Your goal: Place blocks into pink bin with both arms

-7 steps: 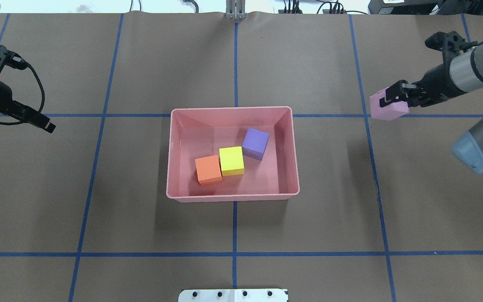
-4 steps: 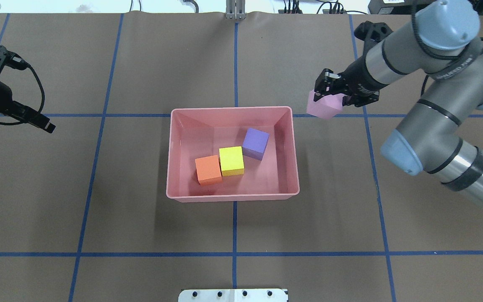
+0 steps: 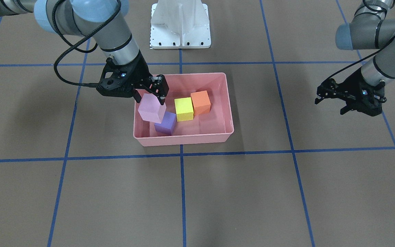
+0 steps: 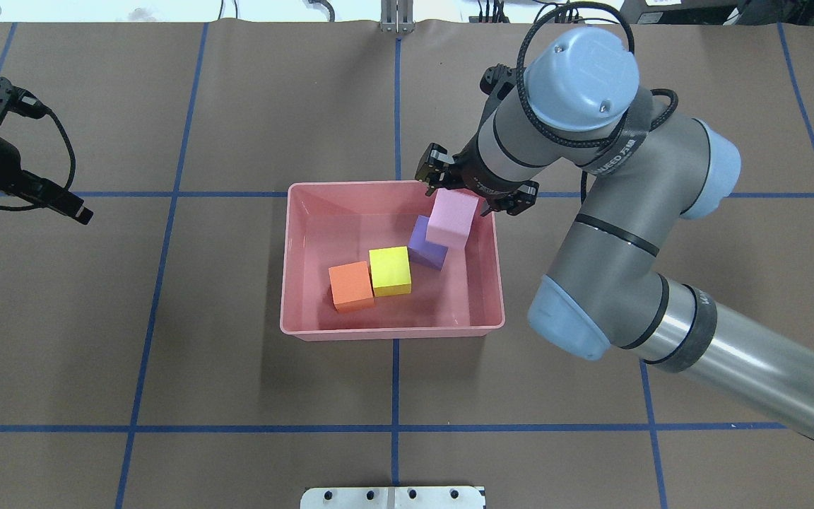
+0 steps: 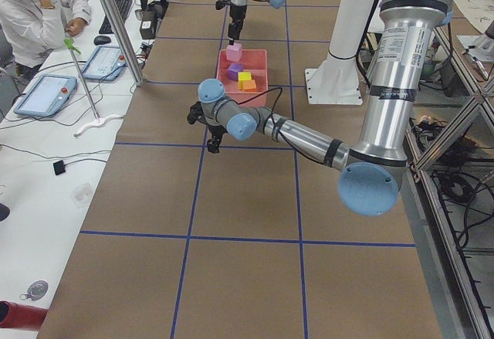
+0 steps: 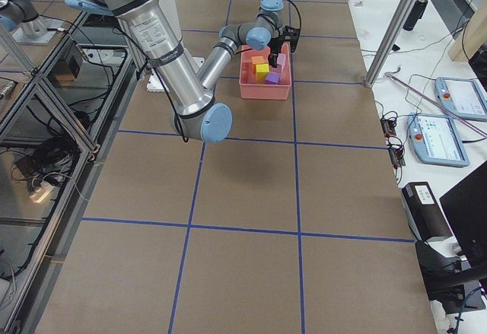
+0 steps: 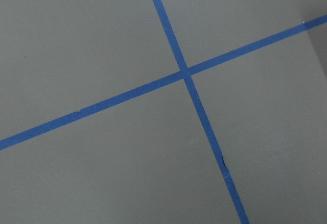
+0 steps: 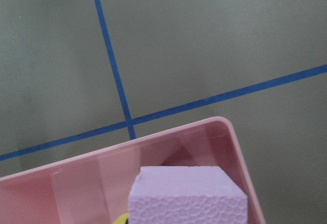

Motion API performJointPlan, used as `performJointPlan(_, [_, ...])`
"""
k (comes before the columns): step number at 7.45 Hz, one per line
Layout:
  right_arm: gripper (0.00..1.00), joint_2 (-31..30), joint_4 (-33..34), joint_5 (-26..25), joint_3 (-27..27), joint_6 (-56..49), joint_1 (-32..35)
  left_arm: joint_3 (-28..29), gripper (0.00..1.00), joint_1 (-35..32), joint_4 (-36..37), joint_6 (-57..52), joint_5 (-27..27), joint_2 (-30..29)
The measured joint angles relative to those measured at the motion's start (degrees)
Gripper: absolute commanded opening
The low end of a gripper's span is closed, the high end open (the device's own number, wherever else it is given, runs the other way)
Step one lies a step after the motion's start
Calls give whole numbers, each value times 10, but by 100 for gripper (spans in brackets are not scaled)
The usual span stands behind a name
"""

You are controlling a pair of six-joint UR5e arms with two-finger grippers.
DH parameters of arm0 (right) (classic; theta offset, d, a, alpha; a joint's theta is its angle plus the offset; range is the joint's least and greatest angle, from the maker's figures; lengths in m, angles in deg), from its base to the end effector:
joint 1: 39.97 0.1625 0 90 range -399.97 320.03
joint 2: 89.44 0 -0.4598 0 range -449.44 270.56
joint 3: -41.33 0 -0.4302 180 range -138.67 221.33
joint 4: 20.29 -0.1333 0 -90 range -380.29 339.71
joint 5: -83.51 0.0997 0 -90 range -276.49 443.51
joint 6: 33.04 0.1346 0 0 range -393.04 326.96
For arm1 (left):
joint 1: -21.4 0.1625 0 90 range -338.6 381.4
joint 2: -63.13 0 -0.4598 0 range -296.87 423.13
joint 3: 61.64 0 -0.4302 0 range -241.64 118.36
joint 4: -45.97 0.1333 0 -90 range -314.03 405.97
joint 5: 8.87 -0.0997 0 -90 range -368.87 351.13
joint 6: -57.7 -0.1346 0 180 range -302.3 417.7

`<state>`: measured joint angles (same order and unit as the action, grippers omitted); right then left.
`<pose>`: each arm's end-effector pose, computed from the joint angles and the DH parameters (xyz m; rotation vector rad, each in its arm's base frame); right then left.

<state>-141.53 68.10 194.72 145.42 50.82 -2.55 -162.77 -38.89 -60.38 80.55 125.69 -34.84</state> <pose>-0.5105 -0.4971 0.1805 0.0250 -0.9893 0.3278 0.2671 -0.5466 0.4974 0.1937 0.9371 0.3509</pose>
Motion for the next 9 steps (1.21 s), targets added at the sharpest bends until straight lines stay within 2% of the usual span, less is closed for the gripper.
performJointPlan(3, [100, -7, 84, -19, 40, -16, -17, -1, 100, 0, 0, 2, 0, 1])
performJointPlan(5, [100, -33, 100, -11, 47, -87, 8, 0, 100, -4, 1, 3, 0, 5])
performJointPlan(7, [100, -57, 126, 29, 48, -205, 73, -1, 100, -32, 4, -2, 0, 25])
performJointPlan(9, [100, -83, 171, 87, 48, -374, 165, 1, 100, -101, 12, -66, 1, 59])
